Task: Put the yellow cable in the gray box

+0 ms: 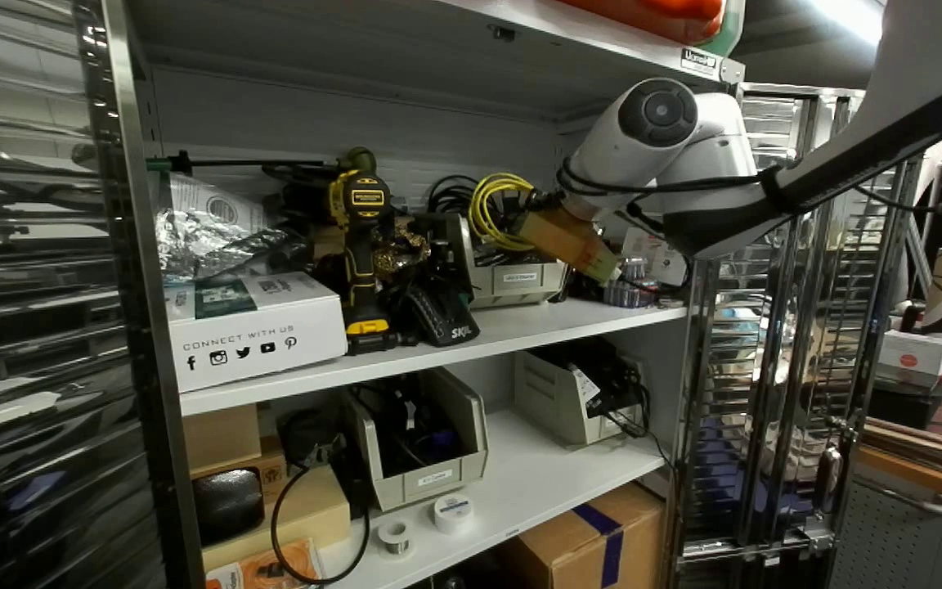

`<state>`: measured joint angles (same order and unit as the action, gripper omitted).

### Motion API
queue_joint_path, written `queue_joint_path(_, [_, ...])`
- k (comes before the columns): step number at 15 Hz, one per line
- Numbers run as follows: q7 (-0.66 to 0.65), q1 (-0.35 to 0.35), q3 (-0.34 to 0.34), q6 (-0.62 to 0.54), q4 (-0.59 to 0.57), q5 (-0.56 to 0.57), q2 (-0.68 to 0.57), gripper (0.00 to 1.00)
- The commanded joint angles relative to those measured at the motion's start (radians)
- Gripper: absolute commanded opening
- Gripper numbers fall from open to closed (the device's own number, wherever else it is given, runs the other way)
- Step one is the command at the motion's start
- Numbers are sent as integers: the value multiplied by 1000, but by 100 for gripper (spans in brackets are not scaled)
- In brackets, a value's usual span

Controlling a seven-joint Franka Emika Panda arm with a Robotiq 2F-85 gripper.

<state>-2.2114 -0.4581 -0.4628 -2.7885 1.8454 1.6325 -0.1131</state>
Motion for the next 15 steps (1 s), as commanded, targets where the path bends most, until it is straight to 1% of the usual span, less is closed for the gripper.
queue_joint_path(1, [-46, 39, -12, 78, -129, 70, -125, 9])
queue_joint_path(6, [-48, 84, -8, 139, -235, 70, -217, 9])
queue_joint_path(10, [-33, 104, -4, 169, -285, 66, -251, 9])
queue_joint_path(11, [-20, 105, -3, 172, -290, 60, -255, 44])
queue_joint_path(12, [-26, 107, -1, 177, -293, 67, -256, 44])
queue_joint_path(13, [-31, 105, 1, 177, -292, 72, -251, 49])
queue_joint_path(14, [-29, 104, 2, 176, -291, 74, -248, 58])
queue_joint_path(15, [-47, 101, 5, 175, -283, 90, -237, 65])
